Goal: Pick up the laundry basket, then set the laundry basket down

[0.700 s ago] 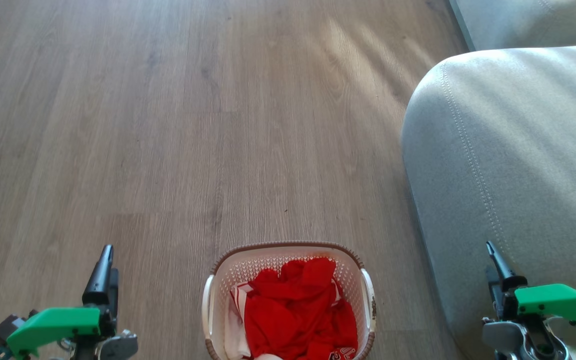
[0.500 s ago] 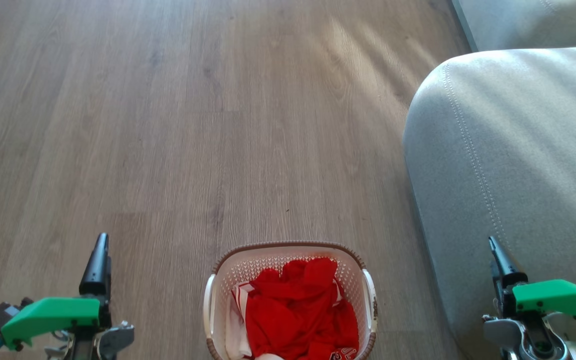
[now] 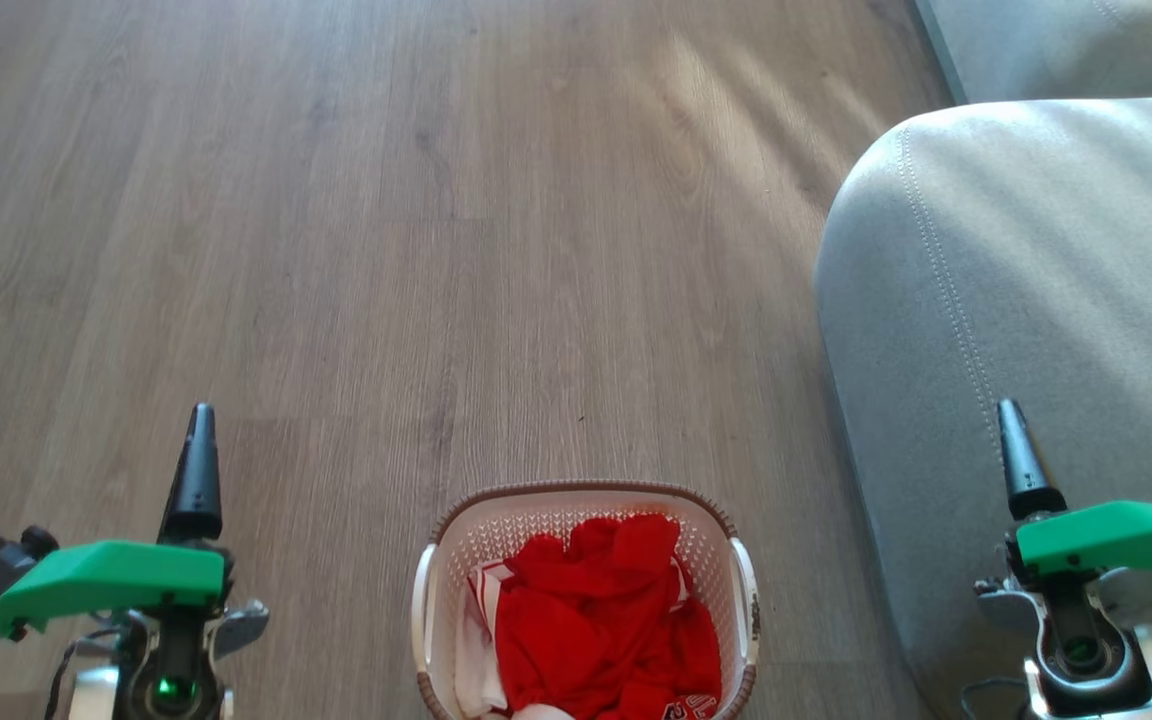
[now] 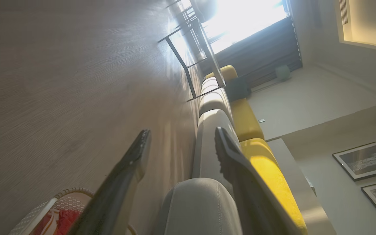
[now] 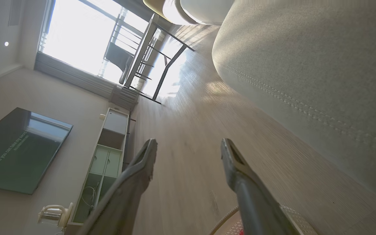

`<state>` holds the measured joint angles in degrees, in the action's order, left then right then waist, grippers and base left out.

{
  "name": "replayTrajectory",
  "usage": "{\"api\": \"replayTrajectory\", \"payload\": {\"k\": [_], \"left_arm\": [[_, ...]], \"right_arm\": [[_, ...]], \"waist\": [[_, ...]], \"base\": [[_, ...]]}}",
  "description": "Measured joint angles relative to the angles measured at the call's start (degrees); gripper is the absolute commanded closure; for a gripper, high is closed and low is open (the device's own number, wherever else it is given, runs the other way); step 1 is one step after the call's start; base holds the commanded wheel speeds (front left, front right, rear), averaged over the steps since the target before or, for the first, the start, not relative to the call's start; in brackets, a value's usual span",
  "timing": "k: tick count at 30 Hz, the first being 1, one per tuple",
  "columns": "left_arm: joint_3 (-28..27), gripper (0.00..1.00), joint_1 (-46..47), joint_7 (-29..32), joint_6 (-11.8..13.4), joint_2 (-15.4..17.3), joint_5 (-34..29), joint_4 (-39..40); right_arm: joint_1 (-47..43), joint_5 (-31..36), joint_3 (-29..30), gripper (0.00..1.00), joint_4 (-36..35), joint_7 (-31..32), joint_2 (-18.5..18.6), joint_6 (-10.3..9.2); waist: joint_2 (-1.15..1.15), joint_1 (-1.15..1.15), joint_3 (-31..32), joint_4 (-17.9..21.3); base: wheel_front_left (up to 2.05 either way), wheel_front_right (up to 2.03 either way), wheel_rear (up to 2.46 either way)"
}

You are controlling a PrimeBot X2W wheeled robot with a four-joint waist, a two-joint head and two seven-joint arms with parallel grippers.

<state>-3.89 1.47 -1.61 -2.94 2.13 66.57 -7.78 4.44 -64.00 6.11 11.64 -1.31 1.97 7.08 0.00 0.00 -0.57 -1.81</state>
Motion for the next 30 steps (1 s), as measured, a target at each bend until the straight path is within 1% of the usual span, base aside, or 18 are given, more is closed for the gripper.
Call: {"api": "replayTrajectory", "payload": {"k": [6,9,15,19,20,23,26,30], "left_arm": [[2.07,0.0,0.16,-0.7,2.25,-0.01,-6.61,2.83],[3.03,0.0,0.45,-1.25,3.57,0.0,-8.16,3.46],[4.2,0.0,1.27,-2.36,4.5,0.01,-13.66,5.25],[6.1,0.0,1.36,-3.05,4.69,0.01,-18.59,5.63],[6.1,0.0,1.36,-3.05,4.69,0.01,-18.59,5.63],[7.6,0.0,1.7,-3.53,5.08,0.03,-23.02,6.37],[9.62,0.0,2.58,-4.03,5.93,0.11,-27.58,6.94],[12.26,0.0,3.0,-4.59,7.84,0.6,-31.26,6.73]], "right_arm": [[0.1,5.38,-0.19,0.0,-2.01,-1.15,0.0,0.0],[0.16,9.35,-0.59,0.0,-3.04,-1.46,0.0,0.0],[0.7,15.39,-1.44,0.0,-4.57,-2.41,0.01,0.0],[1.2,20.79,-3.97,0.0,-4.89,-3.18,0.05,0.0],[1.2,20.79,-3.97,0.0,-4.89,-3.18,0.05,0.0],[1.2,24.01,-4.82,0.0,-5.3,-3.67,0.05,0.0],[1.2,27.33,-5.84,0.0,-5.43,-4.27,0.07,0.0],[1.22,29.74,-6.31,0.0,-6.69,-4.93,0.08,0.0]], "waist": [[0.0,0.0,-0.03,-0.47],[0.0,0.0,-0.03,-0.67],[0.0,0.0,-0.08,-1.05],[0.0,0.0,-0.06,-1.16],[0.0,0.0,-0.06,-1.16],[0.0,0.0,-0.12,-1.17],[0.0,0.0,-0.13,-1.19],[0.0,0.0,-0.08,-1.23]], "base": [[0.0,0.0,0.0],[0.0,0.0,0.0],[0.0,0.0,0.0],[0.0,0.0,0.0],[0.0,0.0,0.0],[0.0,0.0,0.0],[0.0,0.0,0.0],[0.0,0.0,0.0]]}}
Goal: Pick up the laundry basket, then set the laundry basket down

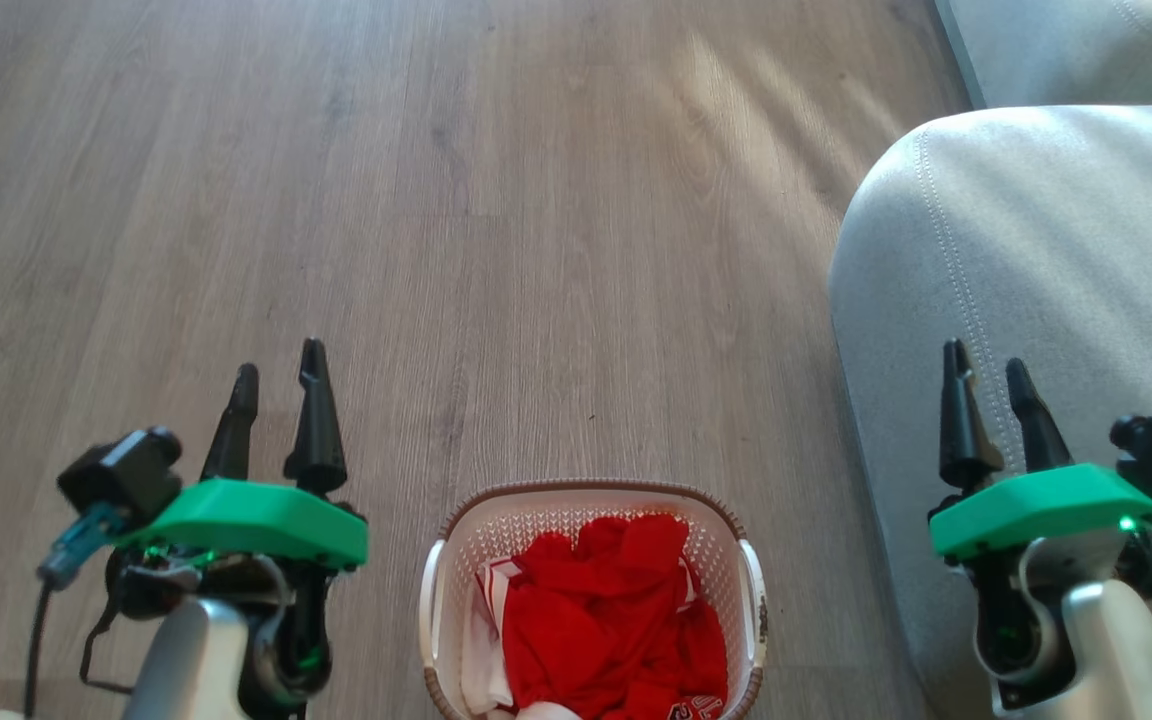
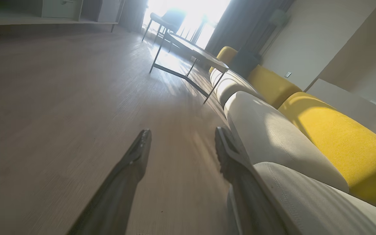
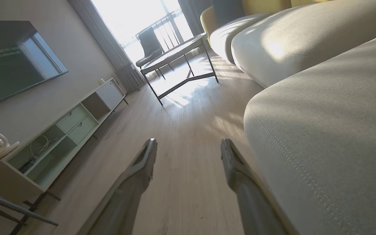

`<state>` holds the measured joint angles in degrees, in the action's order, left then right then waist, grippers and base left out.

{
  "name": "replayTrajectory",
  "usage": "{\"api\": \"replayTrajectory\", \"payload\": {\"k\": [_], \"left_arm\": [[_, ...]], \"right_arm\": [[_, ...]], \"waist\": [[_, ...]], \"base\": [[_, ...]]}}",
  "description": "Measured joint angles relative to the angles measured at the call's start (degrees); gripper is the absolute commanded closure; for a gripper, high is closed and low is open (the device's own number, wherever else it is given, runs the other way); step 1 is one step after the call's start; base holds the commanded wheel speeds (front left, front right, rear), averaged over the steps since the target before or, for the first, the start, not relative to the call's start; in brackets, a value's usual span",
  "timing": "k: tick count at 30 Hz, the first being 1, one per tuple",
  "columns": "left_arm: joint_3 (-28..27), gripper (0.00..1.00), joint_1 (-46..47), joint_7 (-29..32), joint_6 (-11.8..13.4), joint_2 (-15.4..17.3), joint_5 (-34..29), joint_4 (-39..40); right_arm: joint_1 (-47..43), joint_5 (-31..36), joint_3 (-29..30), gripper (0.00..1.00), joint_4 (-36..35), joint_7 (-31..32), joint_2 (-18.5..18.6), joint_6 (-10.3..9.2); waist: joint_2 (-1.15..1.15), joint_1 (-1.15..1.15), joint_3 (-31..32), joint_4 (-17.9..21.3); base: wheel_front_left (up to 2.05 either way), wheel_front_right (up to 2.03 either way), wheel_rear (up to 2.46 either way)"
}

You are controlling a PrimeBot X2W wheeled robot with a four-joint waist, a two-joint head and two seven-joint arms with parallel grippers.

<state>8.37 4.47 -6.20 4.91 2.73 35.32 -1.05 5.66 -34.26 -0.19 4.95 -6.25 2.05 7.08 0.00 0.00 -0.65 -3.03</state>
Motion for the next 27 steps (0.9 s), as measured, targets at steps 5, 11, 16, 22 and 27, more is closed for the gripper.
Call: {"api": "replayTrajectory", "payload": {"k": [5,11,16,22,27], "left_arm": [[4.25,0.0,0.47,-0.79,3.01,1.78,-4.82,-0.05],[8.04,0.0,1.69,-1.96,5.8,3.12,-8.09,-1.13],[12.01,0.0,2.62,-2.53,7.82,4.48,-12.27,-3.46],[15.83,0.0,3.2,-3.49,9.59,5.73,-15.88,-6.69],[16.51,0.0,3.78,-4.36,9.72,5.31,-15.92,-9.45]], "right_arm": [[0.29,4.5,-1.79,0.0,-0.13,-0.62,0.02,0.0],[0.46,5.86,-3.56,0.0,0.83,-1.62,0.09,0.0],[1.16,9.95,-3.72,0.0,2.1,-2.64,0.1,0.0],[1.19,15.53,-4.41,0.0,4.95,-3.52,0.14,0.01],[1.38,18.83,-5.2,0.0,7.14,-4.03,0.16,0.01]], "waist": [[0.0,0.0,0.01,0.12],[0.0,0.0,0.0,0.2],[0.0,0.0,0.05,0.17],[0.0,0.0,0.31,0.13],[0.0,0.0,0.47,0.03]], "base": [[0.0,0.0,0.0],[0.0,0.0,0.0],[0.0,0.0,0.0],[0.0,0.0,0.0],[0.0,0.0,0.0]]}}
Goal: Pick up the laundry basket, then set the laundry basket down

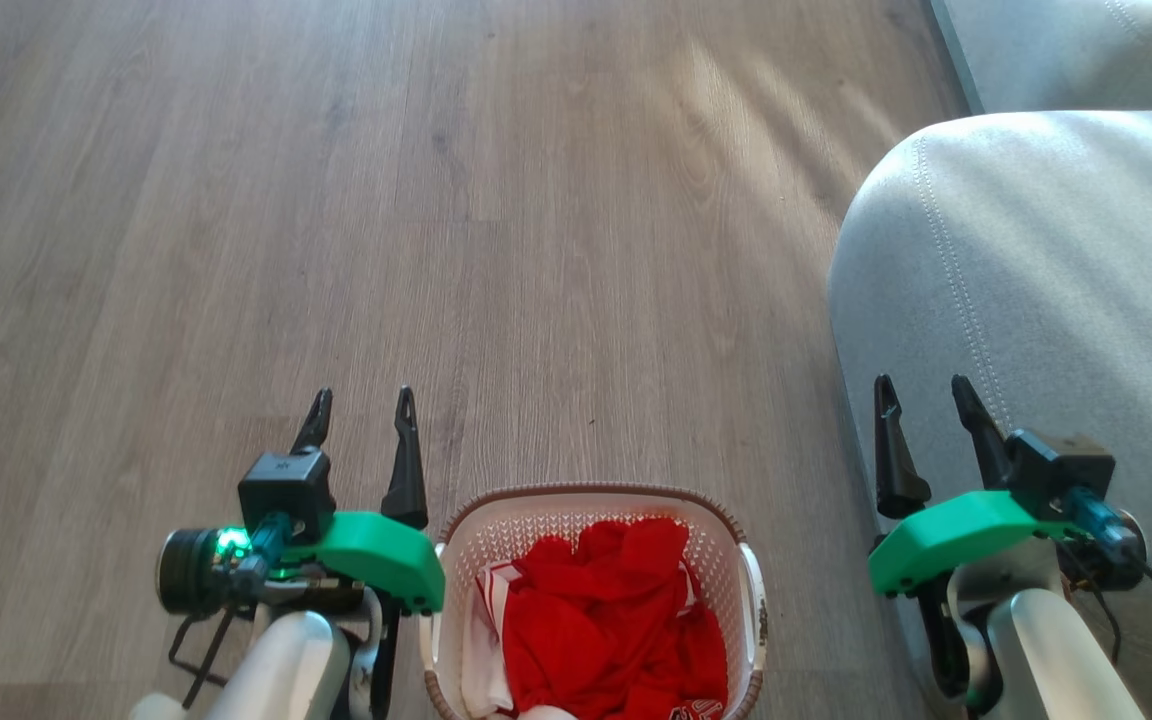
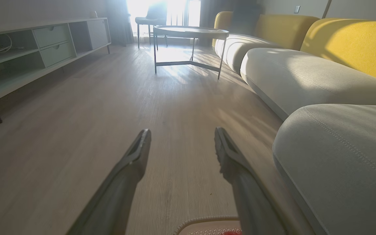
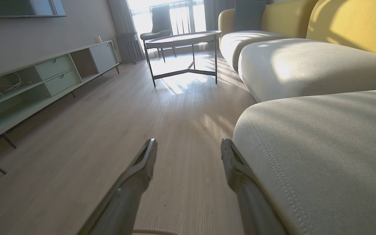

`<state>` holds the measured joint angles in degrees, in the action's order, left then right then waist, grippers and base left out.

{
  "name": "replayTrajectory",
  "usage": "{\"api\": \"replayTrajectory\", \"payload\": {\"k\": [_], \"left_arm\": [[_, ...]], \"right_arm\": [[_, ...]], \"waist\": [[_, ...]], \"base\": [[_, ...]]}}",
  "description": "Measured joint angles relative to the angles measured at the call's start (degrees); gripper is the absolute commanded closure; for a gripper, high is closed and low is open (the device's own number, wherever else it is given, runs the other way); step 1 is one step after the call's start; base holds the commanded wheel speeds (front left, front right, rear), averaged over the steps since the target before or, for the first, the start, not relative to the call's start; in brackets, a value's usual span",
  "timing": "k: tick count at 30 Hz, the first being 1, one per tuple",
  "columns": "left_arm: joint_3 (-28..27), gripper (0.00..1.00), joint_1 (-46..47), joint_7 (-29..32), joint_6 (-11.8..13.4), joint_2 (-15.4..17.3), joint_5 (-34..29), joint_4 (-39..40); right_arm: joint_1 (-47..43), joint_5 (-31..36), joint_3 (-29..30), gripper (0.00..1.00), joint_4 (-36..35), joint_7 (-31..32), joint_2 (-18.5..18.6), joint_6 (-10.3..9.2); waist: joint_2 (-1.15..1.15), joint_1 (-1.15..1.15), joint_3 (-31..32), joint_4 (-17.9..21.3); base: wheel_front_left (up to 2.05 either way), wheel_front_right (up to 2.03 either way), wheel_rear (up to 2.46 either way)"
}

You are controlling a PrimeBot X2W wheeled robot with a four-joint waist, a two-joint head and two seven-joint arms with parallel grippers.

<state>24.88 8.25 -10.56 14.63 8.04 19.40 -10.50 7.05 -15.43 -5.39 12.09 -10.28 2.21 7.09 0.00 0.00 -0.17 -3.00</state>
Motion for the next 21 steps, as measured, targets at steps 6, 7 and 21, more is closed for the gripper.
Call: {"api": "replayTrajectory", "payload": {"k": [6,7,21], "left_arm": [[-0.7,0.0,0.05,-1.12,-0.55,-0.65,-3.44,-0.22],[-1.07,0.0,0.05,-1.27,-0.56,-0.9,-3.87,-0.19],[-6.89,0.0,0.26,-3.77,-7.21,-4.25,-10.71,10.5]], "right_arm": [[1.35,2.54,-0.16,0.0,0.26,-1.21,0.01,0.0],[1.53,2.72,-0.16,0.0,0.23,-1.58,0.01,0.0],[1.93,4.38,-0.03,0.0,-9.01,-3.82,0.13,0.0]], "waist": [[0.0,0.0,-0.05,-0.22],[0.0,0.0,-0.07,-0.27],[0.0,0.0,-0.75,-0.75]], "base": [[0.0,0.0,0.0],[0.0,0.0,0.0],[0.0,0.0,0.0]]}}
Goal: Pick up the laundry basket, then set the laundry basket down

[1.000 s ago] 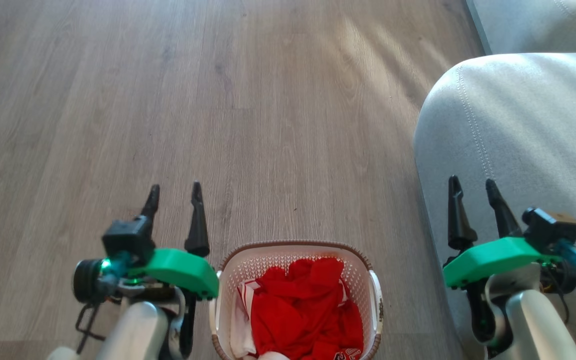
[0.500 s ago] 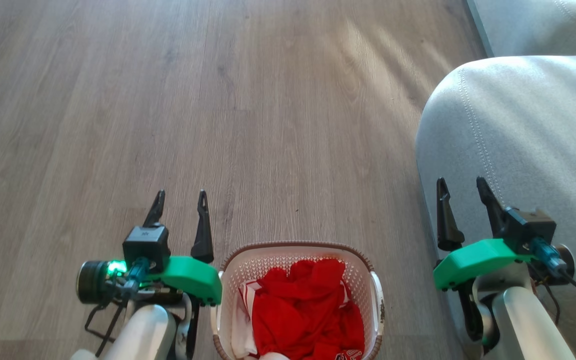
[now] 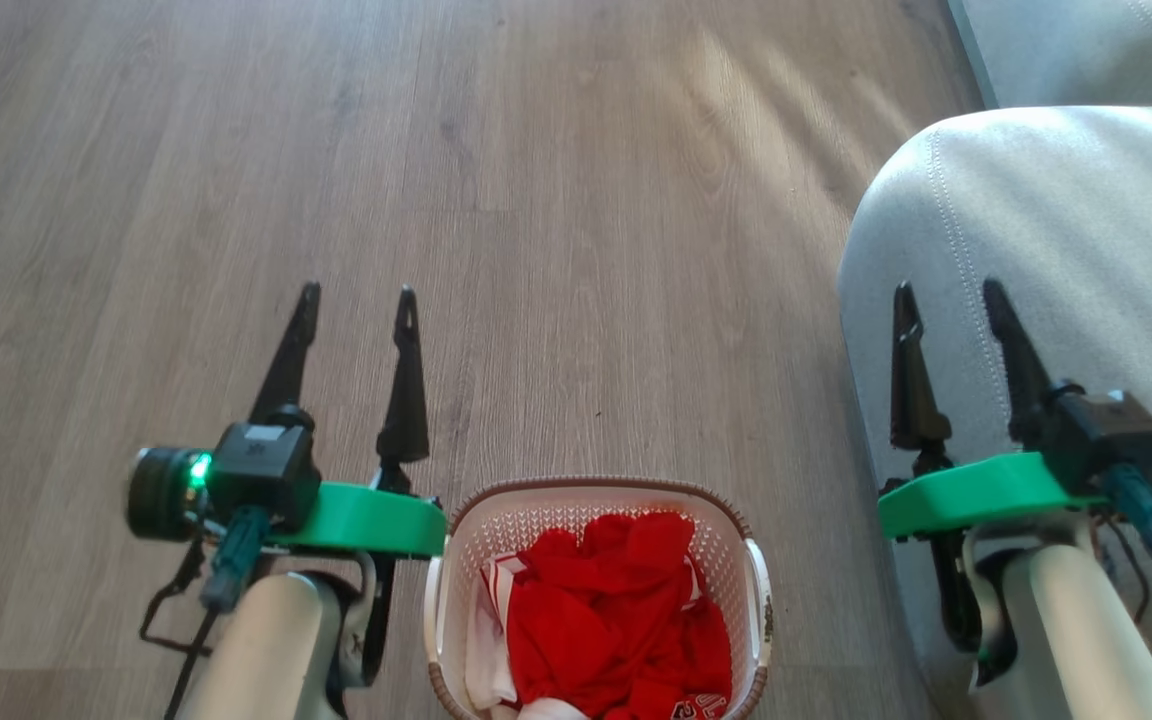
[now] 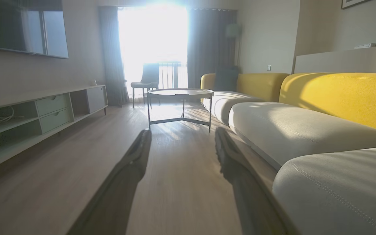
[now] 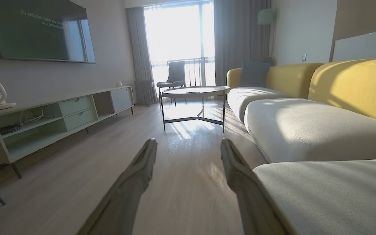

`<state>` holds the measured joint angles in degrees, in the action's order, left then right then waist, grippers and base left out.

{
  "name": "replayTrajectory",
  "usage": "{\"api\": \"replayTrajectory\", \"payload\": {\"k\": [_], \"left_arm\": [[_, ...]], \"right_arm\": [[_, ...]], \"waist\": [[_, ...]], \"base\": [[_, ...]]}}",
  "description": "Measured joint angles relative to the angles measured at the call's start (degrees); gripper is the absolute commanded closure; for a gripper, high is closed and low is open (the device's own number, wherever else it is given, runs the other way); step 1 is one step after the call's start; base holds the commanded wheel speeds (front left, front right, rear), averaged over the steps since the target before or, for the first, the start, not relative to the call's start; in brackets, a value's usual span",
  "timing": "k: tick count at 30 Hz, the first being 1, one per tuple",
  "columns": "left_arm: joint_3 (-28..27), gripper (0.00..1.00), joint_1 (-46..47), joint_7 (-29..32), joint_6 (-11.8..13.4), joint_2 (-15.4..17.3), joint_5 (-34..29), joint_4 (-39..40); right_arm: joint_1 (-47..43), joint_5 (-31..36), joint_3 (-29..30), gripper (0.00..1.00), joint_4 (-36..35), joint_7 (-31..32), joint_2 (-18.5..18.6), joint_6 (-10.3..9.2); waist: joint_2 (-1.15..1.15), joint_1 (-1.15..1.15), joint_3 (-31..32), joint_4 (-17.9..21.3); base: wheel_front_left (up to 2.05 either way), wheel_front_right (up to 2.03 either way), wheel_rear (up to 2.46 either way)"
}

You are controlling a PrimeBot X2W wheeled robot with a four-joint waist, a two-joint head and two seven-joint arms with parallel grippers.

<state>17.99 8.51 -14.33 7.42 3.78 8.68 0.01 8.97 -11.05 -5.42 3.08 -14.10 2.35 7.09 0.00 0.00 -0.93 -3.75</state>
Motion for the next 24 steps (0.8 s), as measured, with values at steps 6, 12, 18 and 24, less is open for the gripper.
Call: {"api": "replayTrajectory", "payload": {"k": [6,12,18,24], "left_arm": [[-2.38,0.0,-0.19,-0.38,-2.83,-0.57,-1.8,0.45],[-3.18,0.0,-0.45,-0.38,-3.97,-0.74,-0.31,-3.05],[-1.72,0.0,-1.05,-0.37,-4.91,-0.85,1.04,-9.84],[-0.9,0.0,-1.46,-0.37,-4.95,-0.86,1.68,-12.83]], "right_arm": [[-0.07,1.53,0.24,0.0,-2.85,-0.47,0.01,0.0],[-0.18,1.47,0.69,0.0,-1.4,-0.57,0.01,0.0],[-1.24,1.3,1.88,0.0,3.19,-0.57,0.02,0.0],[-1.31,3.43,1.33,0.0,7.77,-0.57,0.01,0.0]], "waist": [[0.0,0.0,-0.06,0.27],[0.0,0.0,0.05,0.56],[0.0,0.0,0.24,0.67],[0.0,0.0,0.32,0.78]], "base": [[0.0,0.0,0.0],[0.0,0.0,0.0],[0.0,0.0,0.0],[0.0,0.0,0.0]]}}
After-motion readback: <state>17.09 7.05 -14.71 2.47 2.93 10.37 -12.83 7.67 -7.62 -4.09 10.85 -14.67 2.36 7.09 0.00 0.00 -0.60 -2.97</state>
